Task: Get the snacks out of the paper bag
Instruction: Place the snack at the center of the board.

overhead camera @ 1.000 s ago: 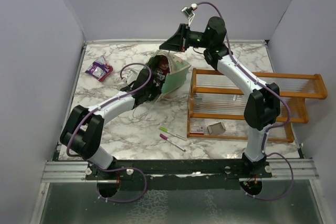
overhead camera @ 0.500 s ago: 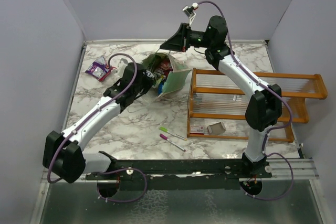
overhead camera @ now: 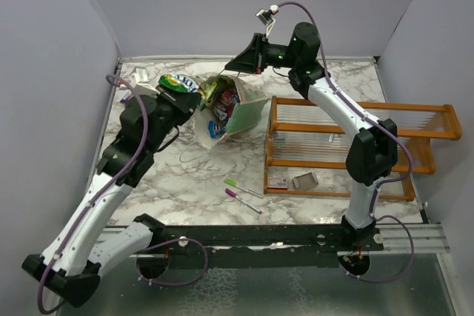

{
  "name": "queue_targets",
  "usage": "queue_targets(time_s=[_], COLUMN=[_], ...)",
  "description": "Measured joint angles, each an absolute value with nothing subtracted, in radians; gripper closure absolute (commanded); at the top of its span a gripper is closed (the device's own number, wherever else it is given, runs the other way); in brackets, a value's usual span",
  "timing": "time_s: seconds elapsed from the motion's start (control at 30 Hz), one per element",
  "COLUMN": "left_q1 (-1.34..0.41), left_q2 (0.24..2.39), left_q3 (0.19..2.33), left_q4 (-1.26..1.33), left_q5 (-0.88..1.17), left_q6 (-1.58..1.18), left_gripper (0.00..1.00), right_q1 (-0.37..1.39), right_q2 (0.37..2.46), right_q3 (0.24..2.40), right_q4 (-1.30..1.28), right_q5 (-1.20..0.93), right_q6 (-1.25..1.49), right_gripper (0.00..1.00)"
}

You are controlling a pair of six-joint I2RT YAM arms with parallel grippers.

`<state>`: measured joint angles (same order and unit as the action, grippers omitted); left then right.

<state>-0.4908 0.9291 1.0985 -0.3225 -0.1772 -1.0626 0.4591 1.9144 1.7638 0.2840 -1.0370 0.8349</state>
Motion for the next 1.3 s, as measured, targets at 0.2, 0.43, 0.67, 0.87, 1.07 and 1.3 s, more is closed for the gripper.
queue_targets(time_s=[0.2,0.43,0.67,0.87,1.07,1.3], left_q1=[-0.490,-0.490,-0.487,-0.484,-0.436,-0.027], left_q2=[0.718,0.482,0.487,0.772,0.958,1.058], left_q3=[1.051,0.982,0.985,1.065,1.063,0.980], left_q4=[-0.273,-0.332,-0.485,-0.579,-0.553,-0.340], left_q5=[-0.134,-0.178,-0.419,-0.501,-0.449,-0.105], left_q6=[-0.857,-0.658,-0.604,-0.562,-0.491,-0.480], left_gripper=[1.00,1.00,1.00,1.00,1.00,1.00], right_q1=[0.459,0.459,0.459,0.459,0.459,0.459], right_q2=[1.910,1.909,1.909,1.909,1.909,1.903], right_q3=[1.764,1.764,1.764,1.764,1.764,1.764], right_q4=[0.283,0.282,0.281,0.274,0.260,0.253], right_q5=[-1.037,-1.037,-1.037,-1.037,-1.037,-1.036], right_q6=[0.833,0.832,0.832,0.828,0.823,0.817], right_gripper=[0.99,0.99,0.99,0.99,0.99,0.99])
